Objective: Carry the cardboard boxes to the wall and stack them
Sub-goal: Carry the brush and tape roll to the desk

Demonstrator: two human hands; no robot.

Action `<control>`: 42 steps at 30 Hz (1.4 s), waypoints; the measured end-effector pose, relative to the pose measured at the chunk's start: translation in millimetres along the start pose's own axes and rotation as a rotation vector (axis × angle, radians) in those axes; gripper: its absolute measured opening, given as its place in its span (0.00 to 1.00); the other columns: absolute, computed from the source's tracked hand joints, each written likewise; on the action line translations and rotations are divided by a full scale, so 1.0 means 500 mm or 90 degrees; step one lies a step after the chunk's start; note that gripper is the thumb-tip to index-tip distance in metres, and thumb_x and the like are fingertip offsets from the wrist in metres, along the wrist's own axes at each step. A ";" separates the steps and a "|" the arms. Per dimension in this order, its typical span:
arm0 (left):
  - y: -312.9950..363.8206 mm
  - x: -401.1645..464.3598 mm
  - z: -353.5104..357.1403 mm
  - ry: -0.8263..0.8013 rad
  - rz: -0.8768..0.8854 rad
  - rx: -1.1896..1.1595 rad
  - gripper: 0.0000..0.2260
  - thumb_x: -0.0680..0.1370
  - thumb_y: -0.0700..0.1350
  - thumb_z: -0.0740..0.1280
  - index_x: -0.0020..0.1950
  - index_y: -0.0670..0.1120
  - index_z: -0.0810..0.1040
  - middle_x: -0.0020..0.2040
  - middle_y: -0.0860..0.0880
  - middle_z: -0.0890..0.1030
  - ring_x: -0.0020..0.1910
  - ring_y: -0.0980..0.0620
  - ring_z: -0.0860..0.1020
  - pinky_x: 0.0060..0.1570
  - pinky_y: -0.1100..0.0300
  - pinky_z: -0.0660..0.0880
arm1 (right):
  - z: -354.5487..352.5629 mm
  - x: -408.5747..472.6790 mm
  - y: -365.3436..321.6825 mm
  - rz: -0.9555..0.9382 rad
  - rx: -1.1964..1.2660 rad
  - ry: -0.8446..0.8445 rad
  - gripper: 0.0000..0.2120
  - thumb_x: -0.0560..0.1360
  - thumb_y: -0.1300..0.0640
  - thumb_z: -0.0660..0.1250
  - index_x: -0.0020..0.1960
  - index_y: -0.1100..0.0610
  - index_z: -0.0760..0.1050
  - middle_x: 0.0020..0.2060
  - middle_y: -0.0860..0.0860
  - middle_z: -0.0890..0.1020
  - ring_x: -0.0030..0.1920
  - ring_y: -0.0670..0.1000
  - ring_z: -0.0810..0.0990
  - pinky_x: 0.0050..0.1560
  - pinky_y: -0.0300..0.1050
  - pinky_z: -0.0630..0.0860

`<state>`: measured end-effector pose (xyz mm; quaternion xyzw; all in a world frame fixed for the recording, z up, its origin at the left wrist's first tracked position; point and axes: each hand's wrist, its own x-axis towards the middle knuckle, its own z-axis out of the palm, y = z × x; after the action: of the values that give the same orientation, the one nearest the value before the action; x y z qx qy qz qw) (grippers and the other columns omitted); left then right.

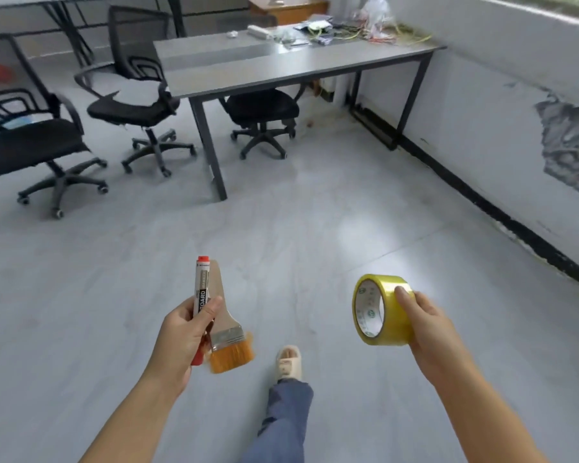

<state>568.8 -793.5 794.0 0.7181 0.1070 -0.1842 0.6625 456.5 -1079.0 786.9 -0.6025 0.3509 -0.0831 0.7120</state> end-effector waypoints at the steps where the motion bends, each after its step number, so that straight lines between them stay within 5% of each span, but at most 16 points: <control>1: 0.014 0.040 0.020 -0.001 0.004 0.000 0.09 0.76 0.48 0.67 0.39 0.45 0.73 0.29 0.49 0.69 0.22 0.55 0.64 0.20 0.67 0.57 | 0.002 0.043 -0.017 -0.011 0.002 0.012 0.46 0.41 0.24 0.72 0.46 0.56 0.77 0.42 0.53 0.79 0.42 0.51 0.75 0.47 0.50 0.70; 4: 0.075 0.171 0.089 -0.008 0.019 -0.007 0.08 0.76 0.48 0.67 0.40 0.45 0.74 0.28 0.49 0.68 0.24 0.53 0.64 0.21 0.67 0.57 | 0.009 0.177 -0.083 -0.019 0.044 0.012 0.22 0.68 0.37 0.70 0.47 0.56 0.77 0.44 0.55 0.79 0.42 0.51 0.76 0.47 0.50 0.70; 6: 0.127 0.258 0.141 -0.018 0.022 -0.003 0.08 0.77 0.48 0.67 0.41 0.45 0.75 0.30 0.48 0.69 0.24 0.53 0.64 0.20 0.67 0.58 | 0.004 0.268 -0.127 -0.006 0.042 0.037 0.11 0.77 0.49 0.65 0.48 0.57 0.77 0.46 0.57 0.79 0.42 0.52 0.76 0.48 0.50 0.71; 8: 0.186 0.336 0.197 -0.039 0.032 -0.005 0.08 0.77 0.47 0.66 0.42 0.45 0.75 0.29 0.48 0.69 0.22 0.55 0.65 0.18 0.66 0.59 | 0.000 0.347 -0.180 -0.022 0.033 0.035 0.23 0.68 0.37 0.71 0.48 0.56 0.77 0.45 0.55 0.80 0.42 0.52 0.77 0.47 0.50 0.71; 10: 0.238 0.409 0.258 -0.067 0.039 0.014 0.08 0.77 0.47 0.66 0.42 0.44 0.75 0.29 0.49 0.71 0.21 0.56 0.66 0.18 0.66 0.60 | -0.007 0.418 -0.229 -0.031 0.012 0.052 0.44 0.45 0.26 0.74 0.49 0.56 0.78 0.42 0.52 0.81 0.41 0.51 0.77 0.46 0.48 0.72; 13: 0.301 0.509 0.349 -0.097 0.047 0.040 0.08 0.77 0.48 0.66 0.42 0.45 0.76 0.27 0.50 0.72 0.21 0.56 0.66 0.19 0.65 0.59 | -0.031 0.525 -0.280 -0.035 0.028 0.068 0.51 0.37 0.24 0.73 0.51 0.55 0.78 0.42 0.52 0.81 0.42 0.51 0.77 0.44 0.47 0.72; 16: 0.353 0.600 0.446 -0.112 0.052 0.042 0.07 0.78 0.47 0.66 0.43 0.45 0.76 0.27 0.51 0.73 0.20 0.58 0.68 0.18 0.67 0.61 | -0.059 0.632 -0.330 -0.041 0.034 0.087 0.49 0.39 0.24 0.73 0.50 0.57 0.78 0.40 0.53 0.81 0.40 0.51 0.76 0.43 0.47 0.71; 19: 0.388 0.701 0.546 -0.123 0.053 0.039 0.08 0.78 0.45 0.66 0.45 0.40 0.76 0.26 0.52 0.72 0.19 0.59 0.68 0.18 0.68 0.61 | -0.088 0.747 -0.380 -0.018 0.041 0.091 0.36 0.52 0.31 0.73 0.48 0.58 0.77 0.39 0.54 0.78 0.37 0.50 0.74 0.40 0.45 0.68; 22: 0.421 0.804 0.653 -0.091 0.058 0.043 0.09 0.77 0.47 0.67 0.48 0.41 0.76 0.28 0.50 0.71 0.20 0.56 0.66 0.19 0.67 0.58 | -0.131 0.893 -0.437 -0.025 0.018 0.087 0.41 0.48 0.27 0.73 0.47 0.58 0.78 0.37 0.53 0.78 0.37 0.50 0.74 0.41 0.47 0.68; 25: 0.463 0.900 0.762 -0.055 0.066 0.013 0.10 0.77 0.49 0.67 0.46 0.42 0.76 0.30 0.47 0.70 0.22 0.53 0.63 0.22 0.65 0.56 | -0.178 1.039 -0.518 -0.027 0.019 0.052 0.28 0.61 0.36 0.71 0.46 0.59 0.77 0.40 0.56 0.77 0.39 0.52 0.74 0.42 0.48 0.68; 28: 0.514 0.977 0.868 -0.048 0.077 0.002 0.09 0.77 0.48 0.67 0.44 0.42 0.76 0.28 0.48 0.70 0.22 0.53 0.63 0.21 0.65 0.58 | -0.224 1.181 -0.599 -0.050 -0.025 0.027 0.32 0.58 0.31 0.71 0.47 0.57 0.78 0.38 0.53 0.79 0.38 0.51 0.76 0.43 0.48 0.70; 31: 0.547 1.056 0.946 -0.036 0.065 -0.013 0.09 0.77 0.48 0.67 0.46 0.42 0.77 0.29 0.47 0.70 0.24 0.52 0.64 0.26 0.63 0.59 | -0.254 1.325 -0.654 -0.043 -0.035 0.024 0.15 0.74 0.46 0.67 0.48 0.59 0.77 0.42 0.58 0.77 0.42 0.54 0.75 0.45 0.51 0.70; 35: 0.586 1.177 1.010 -0.020 0.042 -0.017 0.10 0.77 0.48 0.67 0.46 0.41 0.77 0.30 0.46 0.70 0.25 0.52 0.64 0.27 0.62 0.58 | -0.243 1.499 -0.713 -0.030 -0.061 -0.010 0.24 0.66 0.38 0.72 0.49 0.56 0.79 0.42 0.57 0.81 0.42 0.53 0.78 0.46 0.51 0.72; 42: 0.684 1.516 1.086 0.029 0.024 -0.027 0.14 0.77 0.49 0.68 0.48 0.37 0.75 0.34 0.43 0.73 0.32 0.47 0.68 0.30 0.60 0.61 | -0.135 1.860 -0.800 -0.024 -0.086 -0.040 0.12 0.78 0.50 0.64 0.49 0.59 0.78 0.41 0.56 0.79 0.43 0.55 0.75 0.46 0.51 0.69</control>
<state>1327.2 -1433.8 768.3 0.7098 0.1124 -0.1532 0.6783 1226.2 -1740.3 780.0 -0.6582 0.3219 -0.0539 0.6784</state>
